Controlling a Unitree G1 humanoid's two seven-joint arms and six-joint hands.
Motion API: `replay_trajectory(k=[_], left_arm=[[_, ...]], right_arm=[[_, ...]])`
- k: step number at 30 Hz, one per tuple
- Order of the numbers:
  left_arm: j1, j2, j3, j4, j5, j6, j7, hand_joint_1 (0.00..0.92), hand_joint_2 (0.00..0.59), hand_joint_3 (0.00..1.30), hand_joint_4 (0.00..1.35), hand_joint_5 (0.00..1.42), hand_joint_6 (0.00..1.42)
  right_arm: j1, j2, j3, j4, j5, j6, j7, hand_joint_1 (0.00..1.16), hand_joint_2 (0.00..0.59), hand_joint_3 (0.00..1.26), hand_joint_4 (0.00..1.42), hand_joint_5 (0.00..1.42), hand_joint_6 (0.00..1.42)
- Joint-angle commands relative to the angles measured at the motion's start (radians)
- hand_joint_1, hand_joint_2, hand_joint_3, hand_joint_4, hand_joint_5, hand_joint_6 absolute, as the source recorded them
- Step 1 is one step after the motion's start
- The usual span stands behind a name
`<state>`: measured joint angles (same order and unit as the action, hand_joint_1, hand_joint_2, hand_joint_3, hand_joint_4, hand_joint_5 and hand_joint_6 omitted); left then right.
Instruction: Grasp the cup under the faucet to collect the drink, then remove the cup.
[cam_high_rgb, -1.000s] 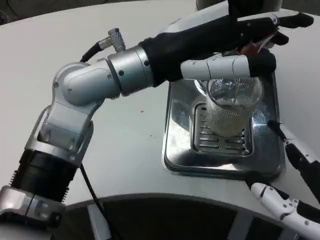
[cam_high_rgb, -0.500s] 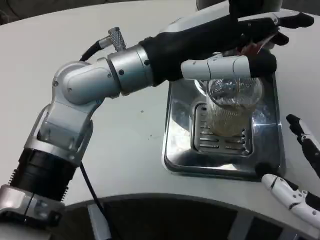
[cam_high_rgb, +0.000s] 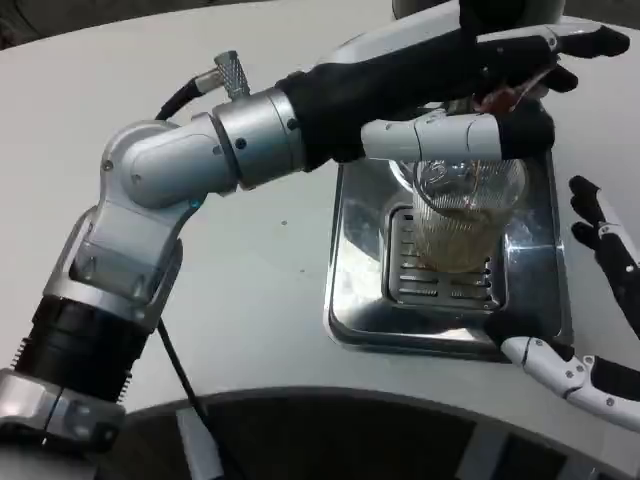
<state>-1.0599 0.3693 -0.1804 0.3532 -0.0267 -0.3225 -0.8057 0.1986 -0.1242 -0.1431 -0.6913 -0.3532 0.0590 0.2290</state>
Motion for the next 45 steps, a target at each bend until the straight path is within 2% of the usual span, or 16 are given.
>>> replay_trajectory(k=[1, 15, 19, 25, 33, 45], left_arm=[[0.023, 0.0, -0.027, -0.023, 0.018, -0.011, -0.026, 0.0, 0.0, 0.12, 0.04, 0.13, 0.12], [0.019, 0.016, -0.024, -0.045, 0.014, 0.0, -0.034, 0.0, 0.0, 0.12, 0.05, 0.14, 0.12], [0.02, 0.021, -0.023, -0.055, 0.01, 0.004, -0.039, 0.0, 0.0, 0.12, 0.05, 0.15, 0.12], [0.018, 0.032, -0.018, -0.066, 0.007, 0.012, -0.043, 0.0, 0.0, 0.13, 0.05, 0.15, 0.12], [0.013, 0.036, -0.016, -0.069, 0.004, 0.014, -0.043, 0.0, 0.0, 0.13, 0.05, 0.15, 0.12], [0.012, 0.043, -0.013, -0.071, 0.001, 0.015, -0.049, 0.0, 0.0, 0.13, 0.06, 0.15, 0.12]], right_arm=[[-0.029, -0.029, 0.004, 0.057, 0.036, -0.064, -0.035, 0.69, 0.209, 0.0, 0.0, 0.05, 0.0], [-0.154, -0.038, 0.065, 0.218, 0.05, -0.105, -0.128, 0.75, 0.207, 0.0, 0.0, 0.07, 0.0], [-0.194, -0.038, 0.074, 0.266, 0.058, -0.114, -0.15, 0.75, 0.206, 0.0, 0.0, 0.07, 0.0], [-0.244, -0.039, 0.081, 0.322, 0.069, -0.128, -0.178, 0.82, 0.196, 0.0, 0.0, 0.1, 0.0], [-0.289, -0.041, 0.089, 0.351, 0.07, -0.117, -0.193, 0.91, 0.2, 0.0, 0.01, 0.12, 0.0], [-0.343, -0.031, 0.11, 0.4, 0.072, -0.078, -0.222, 0.92, 0.201, 0.0, 0.02, 0.13, 0.0]])
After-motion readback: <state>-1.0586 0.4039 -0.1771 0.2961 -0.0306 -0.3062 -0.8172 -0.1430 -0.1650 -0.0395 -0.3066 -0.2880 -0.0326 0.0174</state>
